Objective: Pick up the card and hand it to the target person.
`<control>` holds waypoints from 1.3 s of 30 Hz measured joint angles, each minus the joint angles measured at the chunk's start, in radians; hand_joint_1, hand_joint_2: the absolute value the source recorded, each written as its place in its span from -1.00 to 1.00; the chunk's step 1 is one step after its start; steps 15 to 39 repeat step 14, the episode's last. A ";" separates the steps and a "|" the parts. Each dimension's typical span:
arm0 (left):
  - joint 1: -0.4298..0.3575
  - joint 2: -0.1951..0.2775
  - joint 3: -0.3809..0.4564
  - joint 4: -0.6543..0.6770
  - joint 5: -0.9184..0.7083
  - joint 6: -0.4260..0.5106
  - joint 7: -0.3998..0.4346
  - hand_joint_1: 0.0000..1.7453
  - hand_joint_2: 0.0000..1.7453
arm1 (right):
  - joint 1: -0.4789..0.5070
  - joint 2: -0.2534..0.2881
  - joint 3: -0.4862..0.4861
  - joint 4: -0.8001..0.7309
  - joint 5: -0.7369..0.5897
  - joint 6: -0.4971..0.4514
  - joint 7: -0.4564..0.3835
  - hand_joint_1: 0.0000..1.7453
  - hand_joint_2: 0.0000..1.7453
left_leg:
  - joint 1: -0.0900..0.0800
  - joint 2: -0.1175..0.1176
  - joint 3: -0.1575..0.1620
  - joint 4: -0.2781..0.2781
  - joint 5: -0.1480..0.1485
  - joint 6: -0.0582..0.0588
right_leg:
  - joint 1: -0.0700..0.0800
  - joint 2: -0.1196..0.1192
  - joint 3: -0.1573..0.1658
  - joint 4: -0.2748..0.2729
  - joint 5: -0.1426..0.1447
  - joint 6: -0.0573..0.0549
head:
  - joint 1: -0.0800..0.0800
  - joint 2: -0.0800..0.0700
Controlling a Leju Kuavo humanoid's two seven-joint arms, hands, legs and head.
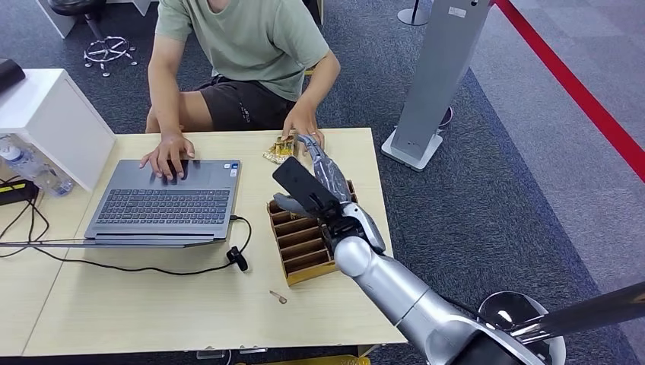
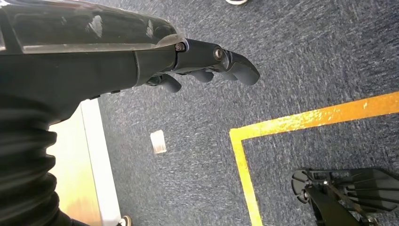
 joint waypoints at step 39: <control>0.006 0.003 0.004 0.000 0.035 0.011 -0.019 -1.00 1.00 | 0.356 -0.210 -0.067 -0.426 -0.084 0.101 -0.090 -1.00 1.00 | 0.000 0.001 0.000 0.000 -0.001 0.000 | 0.000 0.000 0.000 0.000 0.000 0.000 | 0.000 0.000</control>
